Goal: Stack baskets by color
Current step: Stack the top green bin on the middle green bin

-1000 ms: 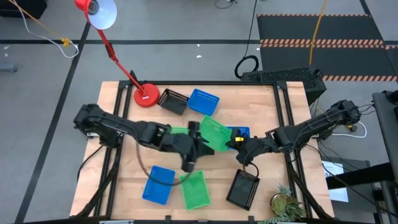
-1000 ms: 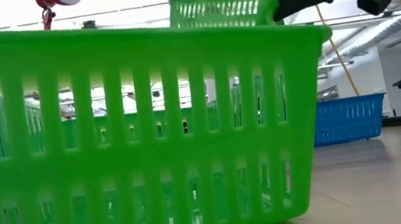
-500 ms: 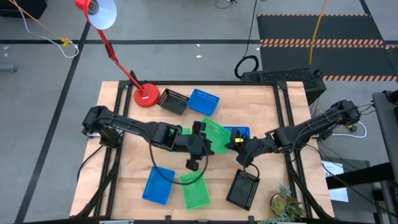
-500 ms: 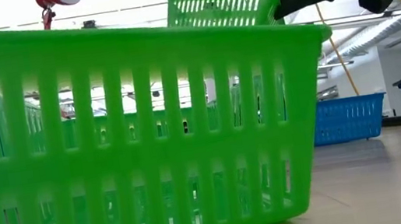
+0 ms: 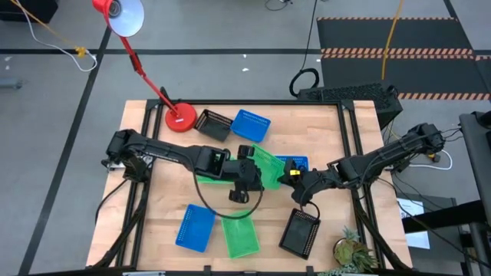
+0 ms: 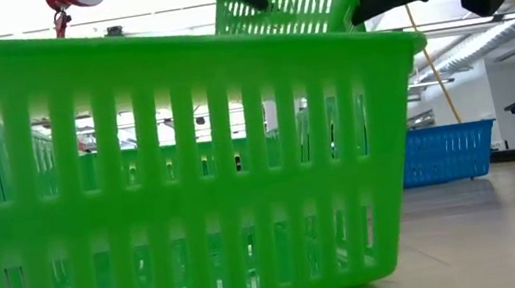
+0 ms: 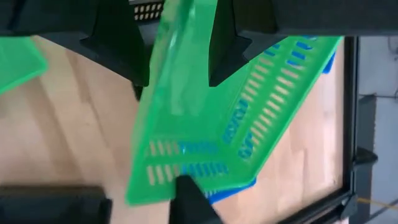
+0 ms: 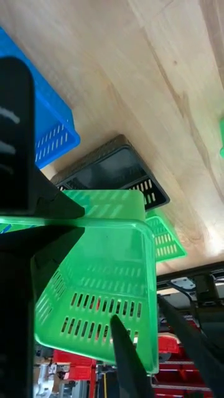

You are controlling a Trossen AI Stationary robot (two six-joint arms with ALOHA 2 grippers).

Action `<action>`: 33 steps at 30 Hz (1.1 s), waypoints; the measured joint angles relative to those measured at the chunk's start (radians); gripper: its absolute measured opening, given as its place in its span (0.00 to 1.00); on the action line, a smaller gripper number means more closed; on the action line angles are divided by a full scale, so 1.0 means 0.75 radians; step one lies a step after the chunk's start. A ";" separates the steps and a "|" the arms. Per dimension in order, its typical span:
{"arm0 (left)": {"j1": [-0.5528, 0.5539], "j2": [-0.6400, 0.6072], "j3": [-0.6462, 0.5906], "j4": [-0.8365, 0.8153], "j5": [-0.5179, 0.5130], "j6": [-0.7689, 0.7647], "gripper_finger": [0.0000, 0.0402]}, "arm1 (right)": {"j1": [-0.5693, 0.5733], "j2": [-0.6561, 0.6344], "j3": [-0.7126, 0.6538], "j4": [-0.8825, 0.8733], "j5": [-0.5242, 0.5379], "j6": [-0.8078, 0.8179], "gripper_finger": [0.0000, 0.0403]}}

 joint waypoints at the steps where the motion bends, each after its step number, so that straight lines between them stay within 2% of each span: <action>1: -0.004 0.003 0.002 0.009 0.004 0.007 0.42 | 0.000 0.000 0.000 0.001 0.000 0.001 0.01; 4: -0.006 0.010 0.001 -0.018 0.021 0.019 0.41 | 0.000 0.000 0.000 0.007 -0.001 0.003 0.01; 7: -0.001 0.009 0.001 -0.026 0.023 0.019 0.35 | 0.000 0.000 0.000 0.012 -0.001 0.000 0.01; 15: -0.005 0.009 0.001 -0.069 0.040 0.050 0.04 | -0.001 0.000 0.000 0.046 0.005 0.003 0.02; 21: -0.007 -0.002 -0.001 -0.080 0.037 0.010 0.02 | 0.001 -0.001 0.000 0.088 0.004 0.093 0.14; 28: -0.030 -0.037 0.000 -0.084 0.015 -0.012 0.01 | 0.053 -0.008 -0.001 0.252 -0.006 0.190 0.31; 33: -0.057 -0.106 0.000 -0.126 -0.081 -0.055 0.01 | 0.124 -0.029 -0.001 0.311 0.000 0.198 0.42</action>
